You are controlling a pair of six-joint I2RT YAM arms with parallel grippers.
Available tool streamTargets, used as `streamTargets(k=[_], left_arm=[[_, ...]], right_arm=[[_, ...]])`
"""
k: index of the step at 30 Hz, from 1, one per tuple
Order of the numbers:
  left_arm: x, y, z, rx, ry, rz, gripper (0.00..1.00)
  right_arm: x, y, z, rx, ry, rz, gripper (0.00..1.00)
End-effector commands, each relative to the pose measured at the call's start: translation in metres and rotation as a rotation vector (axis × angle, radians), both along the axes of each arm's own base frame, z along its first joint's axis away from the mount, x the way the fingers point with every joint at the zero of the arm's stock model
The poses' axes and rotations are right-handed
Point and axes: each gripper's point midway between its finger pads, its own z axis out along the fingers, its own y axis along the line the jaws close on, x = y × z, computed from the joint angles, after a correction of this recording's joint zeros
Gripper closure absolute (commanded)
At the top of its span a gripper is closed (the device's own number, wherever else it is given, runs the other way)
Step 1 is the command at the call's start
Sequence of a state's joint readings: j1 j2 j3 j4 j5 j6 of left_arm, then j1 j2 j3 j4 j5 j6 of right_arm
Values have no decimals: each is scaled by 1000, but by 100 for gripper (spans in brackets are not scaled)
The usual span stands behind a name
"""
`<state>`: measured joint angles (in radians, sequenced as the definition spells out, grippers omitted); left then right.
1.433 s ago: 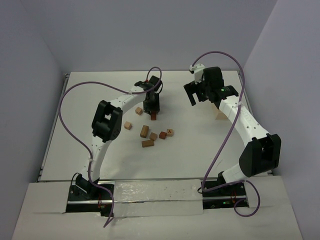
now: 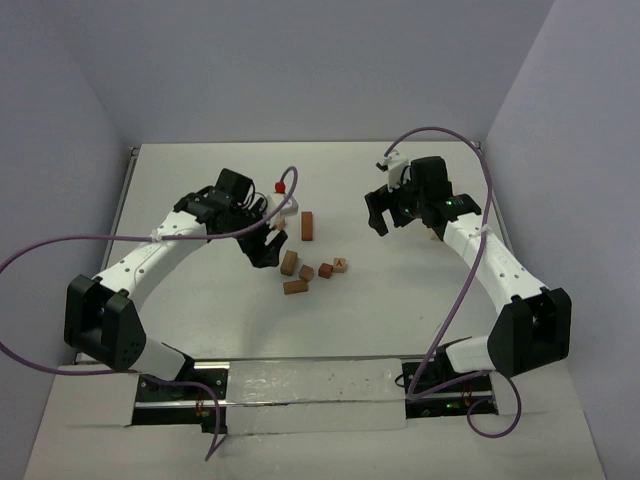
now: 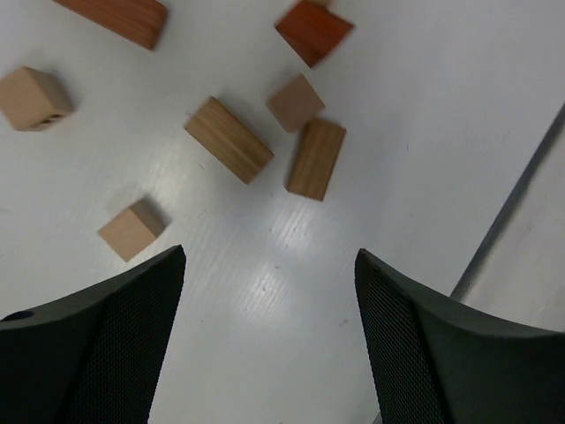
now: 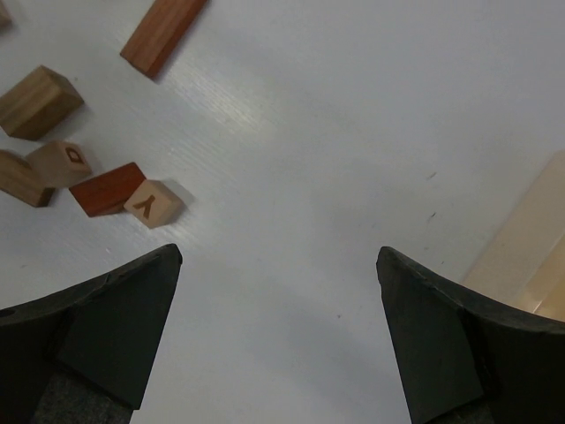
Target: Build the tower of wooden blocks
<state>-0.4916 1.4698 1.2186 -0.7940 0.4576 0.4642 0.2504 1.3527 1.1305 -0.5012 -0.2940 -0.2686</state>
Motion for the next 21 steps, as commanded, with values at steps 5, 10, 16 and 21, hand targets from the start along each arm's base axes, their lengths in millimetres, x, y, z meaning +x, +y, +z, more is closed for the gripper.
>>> streamTargets(k=[5,10,16,21], left_arm=[[-15,-18,15,-138,-192,-322,5],[-10,-10,23,-97,-298,-369,6],[-16,-4,2,-45,-344,-549,8],[-12,-8,-14,-66,-317,-672,1]], right_arm=[[-10,-10,-11,30,42,17,0],[-12,0,-9,104,2,26,0],[-15,3,-22,125,46,15,0],[-15,10,-19,152,66,40,0]])
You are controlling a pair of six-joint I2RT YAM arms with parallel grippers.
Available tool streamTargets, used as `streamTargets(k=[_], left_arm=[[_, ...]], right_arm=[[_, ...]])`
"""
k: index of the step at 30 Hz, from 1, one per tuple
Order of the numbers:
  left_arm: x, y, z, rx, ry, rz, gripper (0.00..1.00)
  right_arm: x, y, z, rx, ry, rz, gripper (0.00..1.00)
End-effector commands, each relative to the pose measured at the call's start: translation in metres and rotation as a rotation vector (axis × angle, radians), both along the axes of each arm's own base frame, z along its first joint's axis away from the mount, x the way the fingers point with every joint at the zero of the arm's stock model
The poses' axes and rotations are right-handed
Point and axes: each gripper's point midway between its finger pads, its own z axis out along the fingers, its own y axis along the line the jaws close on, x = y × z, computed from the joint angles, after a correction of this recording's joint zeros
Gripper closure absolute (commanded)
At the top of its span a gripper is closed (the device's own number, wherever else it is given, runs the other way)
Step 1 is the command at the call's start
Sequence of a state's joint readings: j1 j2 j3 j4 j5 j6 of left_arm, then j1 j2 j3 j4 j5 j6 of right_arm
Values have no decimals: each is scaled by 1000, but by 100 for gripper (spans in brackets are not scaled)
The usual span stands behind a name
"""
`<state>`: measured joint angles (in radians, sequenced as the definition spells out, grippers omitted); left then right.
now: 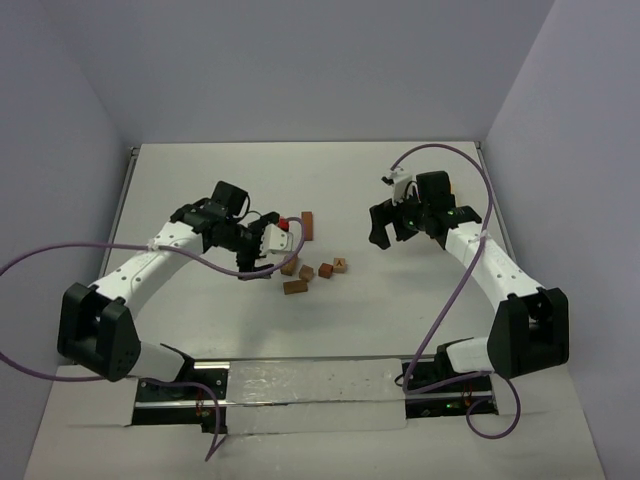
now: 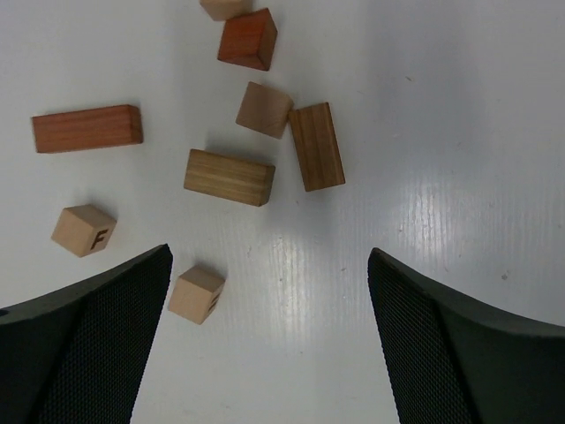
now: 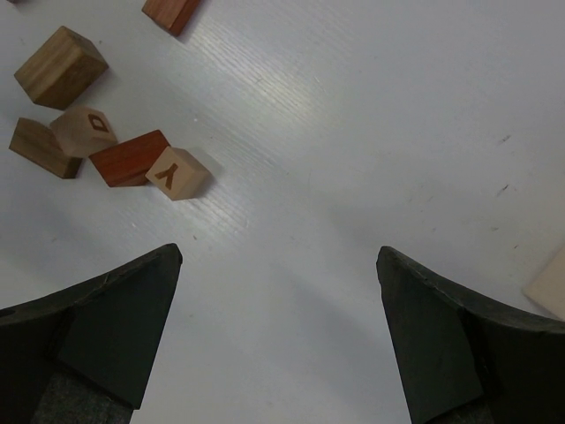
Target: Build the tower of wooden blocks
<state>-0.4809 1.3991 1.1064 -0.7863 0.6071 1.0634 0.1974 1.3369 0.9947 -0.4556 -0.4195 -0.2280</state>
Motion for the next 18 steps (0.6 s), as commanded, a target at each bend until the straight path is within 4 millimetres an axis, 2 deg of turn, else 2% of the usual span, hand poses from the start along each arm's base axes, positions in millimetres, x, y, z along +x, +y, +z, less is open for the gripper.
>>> streamTargets(k=[1,3,4,10,12,18], left_arm=[[3,-8,-12,-26,6,-173,1],[11,-8,-17,-13,8,-197,1],[15,-10,-12,-18,-6,-196,1],[49,-15,-36,19,22,-195,4],[54,-16,-48,36,48,-197,4],[68,-21,-60,43,48,-198,5]], right_arm=[[8,14,18,74,-31,32,0],[8,19,16,99,-4,38,0],[9,19,15,105,-2,32,0],[12,22,16,126,-35,1,0],[12,23,18,118,-49,8,0],[16,25,23,116,-71,25,0]])
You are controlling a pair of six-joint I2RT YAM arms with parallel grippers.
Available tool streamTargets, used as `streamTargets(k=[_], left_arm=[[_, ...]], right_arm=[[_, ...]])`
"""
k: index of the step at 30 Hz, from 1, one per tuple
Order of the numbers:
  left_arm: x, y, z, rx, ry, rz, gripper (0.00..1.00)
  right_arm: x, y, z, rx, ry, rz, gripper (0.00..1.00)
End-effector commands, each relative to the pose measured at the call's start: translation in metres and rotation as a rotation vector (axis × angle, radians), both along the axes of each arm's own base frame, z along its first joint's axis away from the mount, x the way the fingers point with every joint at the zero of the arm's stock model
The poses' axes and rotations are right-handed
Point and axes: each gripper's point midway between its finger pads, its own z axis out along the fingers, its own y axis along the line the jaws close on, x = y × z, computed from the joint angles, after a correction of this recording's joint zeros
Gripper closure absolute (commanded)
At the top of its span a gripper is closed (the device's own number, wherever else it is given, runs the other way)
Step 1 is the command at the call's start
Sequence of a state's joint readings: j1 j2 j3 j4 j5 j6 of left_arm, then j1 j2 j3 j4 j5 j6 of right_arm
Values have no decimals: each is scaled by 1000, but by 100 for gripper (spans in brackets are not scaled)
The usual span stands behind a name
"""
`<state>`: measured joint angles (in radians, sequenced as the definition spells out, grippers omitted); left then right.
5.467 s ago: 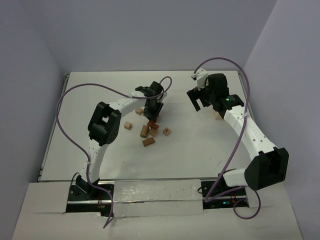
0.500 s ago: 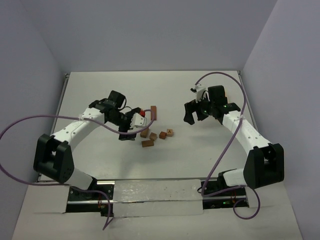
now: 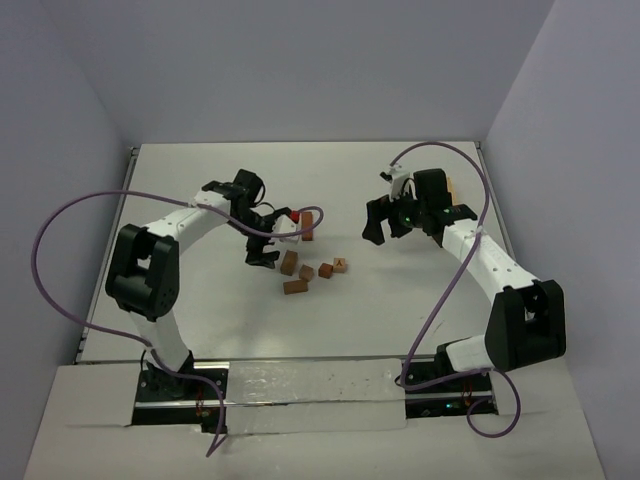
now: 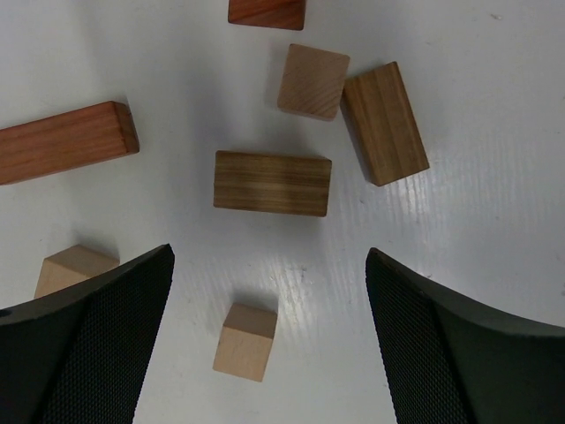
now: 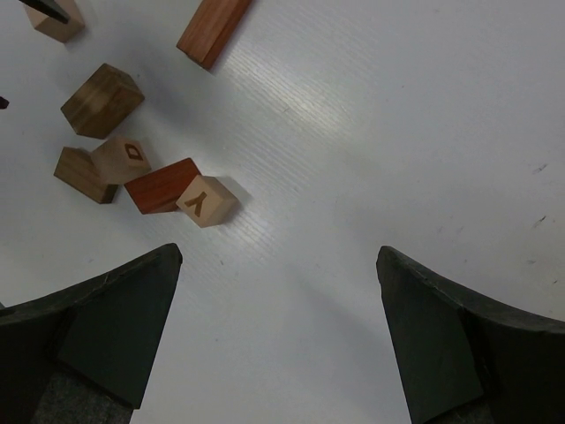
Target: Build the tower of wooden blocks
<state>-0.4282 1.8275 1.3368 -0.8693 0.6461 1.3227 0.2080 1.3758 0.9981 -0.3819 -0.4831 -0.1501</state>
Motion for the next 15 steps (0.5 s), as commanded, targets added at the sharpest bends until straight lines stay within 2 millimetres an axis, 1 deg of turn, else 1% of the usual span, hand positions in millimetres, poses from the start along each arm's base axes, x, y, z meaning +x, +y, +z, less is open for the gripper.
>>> streamTargets(k=[1,4,5,9,12,15], left_arm=[[16,-11,7,-47,-48,-39,5],[23,-13,0,-37,-52,-37,5],[26,-14,1,-39,-55,-37,5],[30,-18,-5,-34,-41,-43,5],[28,-22,-11,-31,-23,-46,5],[21,-25,-16,-23,-10,-64,5]], right_arm=[[7,6,21,22,-89,20,0],[6,5,22,18,-101,22,0],[5,5,21,17,-102,25,0],[3,4,20,12,-102,26,0],[2,3,18,5,-100,23,0],[2,1,19,-1,-108,24,0]])
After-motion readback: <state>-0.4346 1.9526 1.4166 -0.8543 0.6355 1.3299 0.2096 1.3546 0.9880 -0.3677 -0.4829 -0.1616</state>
